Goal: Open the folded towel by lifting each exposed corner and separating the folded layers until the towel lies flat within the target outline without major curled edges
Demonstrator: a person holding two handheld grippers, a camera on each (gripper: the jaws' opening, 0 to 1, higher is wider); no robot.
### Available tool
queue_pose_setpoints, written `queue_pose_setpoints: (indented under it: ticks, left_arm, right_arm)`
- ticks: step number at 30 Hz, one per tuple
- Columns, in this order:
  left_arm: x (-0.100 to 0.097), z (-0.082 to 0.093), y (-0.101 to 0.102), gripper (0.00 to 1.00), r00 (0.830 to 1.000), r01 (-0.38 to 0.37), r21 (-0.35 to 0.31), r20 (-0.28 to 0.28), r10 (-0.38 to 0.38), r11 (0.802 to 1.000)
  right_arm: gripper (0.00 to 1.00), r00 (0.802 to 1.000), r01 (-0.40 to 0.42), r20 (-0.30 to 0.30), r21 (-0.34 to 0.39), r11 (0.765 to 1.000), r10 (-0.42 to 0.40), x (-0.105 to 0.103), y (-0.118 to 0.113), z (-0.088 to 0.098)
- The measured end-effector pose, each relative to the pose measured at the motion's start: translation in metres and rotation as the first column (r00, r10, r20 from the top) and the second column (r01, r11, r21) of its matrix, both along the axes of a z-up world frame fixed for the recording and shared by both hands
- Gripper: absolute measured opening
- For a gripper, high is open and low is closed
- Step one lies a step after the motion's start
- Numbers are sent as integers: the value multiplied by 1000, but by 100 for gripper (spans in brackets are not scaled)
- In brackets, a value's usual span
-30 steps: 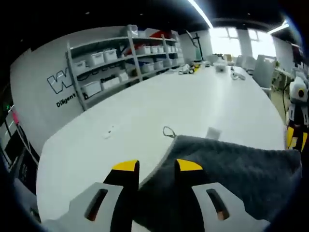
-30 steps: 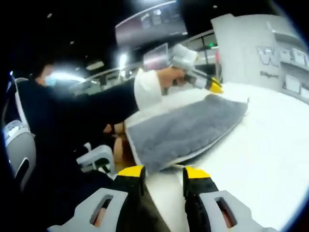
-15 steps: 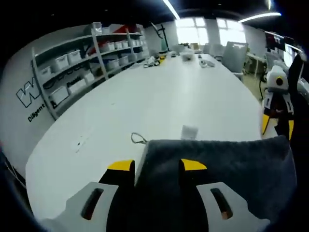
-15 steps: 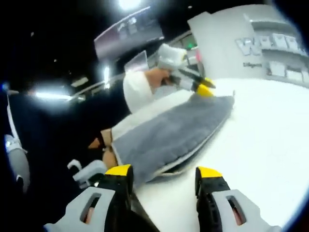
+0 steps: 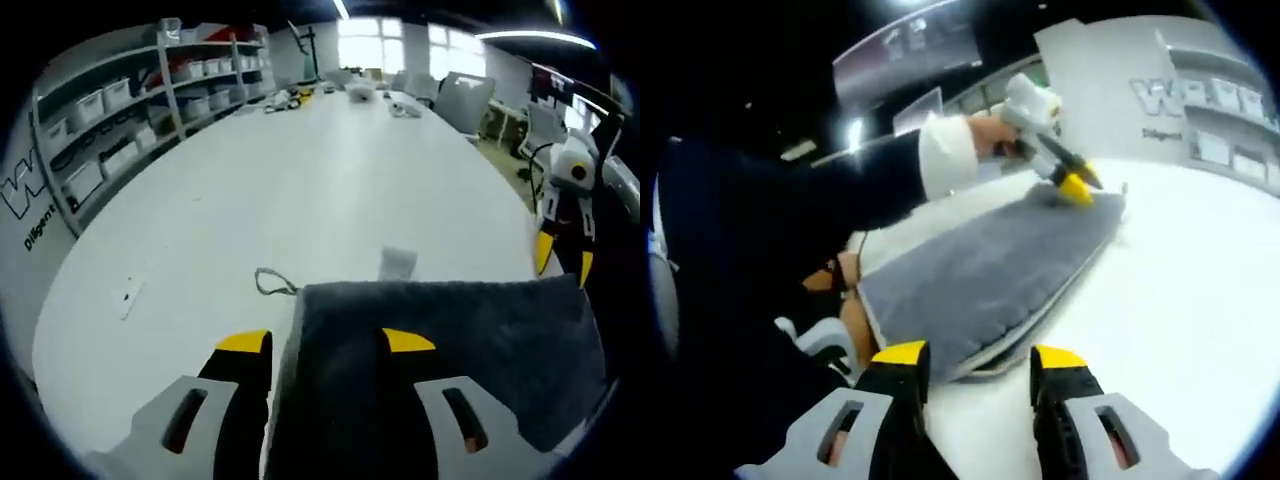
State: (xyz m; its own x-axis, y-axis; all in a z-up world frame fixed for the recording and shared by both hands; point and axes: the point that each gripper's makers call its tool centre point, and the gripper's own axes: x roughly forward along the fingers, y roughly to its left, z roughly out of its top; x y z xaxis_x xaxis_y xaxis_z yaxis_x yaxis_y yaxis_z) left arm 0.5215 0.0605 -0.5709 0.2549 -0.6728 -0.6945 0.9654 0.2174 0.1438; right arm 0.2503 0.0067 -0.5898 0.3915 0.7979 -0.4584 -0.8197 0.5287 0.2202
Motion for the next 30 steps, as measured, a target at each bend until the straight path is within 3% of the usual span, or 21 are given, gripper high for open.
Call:
queue_pose_setpoints:
  ticks: [2, 3, 7, 9, 19, 26, 30]
  left_arm:
    - [-7, -2, -4, 41, 999, 20, -7, -50, -20, 1000]
    - [-9, -4, -6, 41, 997, 23, -14, -76, -24, 1000]
    - [-3, -12, -7, 42, 994, 41, 6, -97, -40, 999]
    - [-2, -15, -7, 43, 990, 29, -3, -135, -29, 1000]
    - [-8, -30, -8, 40, 971, 43, -39, -235, -51, 998]
    - [-10, -30, -9, 40, 969, 73, -122, -226, -100, 990]
    - [-9, -29, -11, 39, 966, 70, -191, -232, -115, 979]
  right_arm:
    - [41, 998, -39, 47, -101, 994, 44, -2, -2, -5]
    - [41, 997, -38, 65, -109, 993, 45, -1, 1, -3]
    - [37, 998, -58, 23, -107, 993, 61, -2, 6, -5]
    - [38, 998, -56, 0, -109, 992, 57, 1, 6, -11]
    - [33, 989, -140, 40, -48, 989, 142, -1, 11, -10]
    - [25, 982, -186, 41, -7, 983, 186, -8, 15, -11]
    - [21, 978, -206, 12, 30, 978, 206, -8, 16, -10]
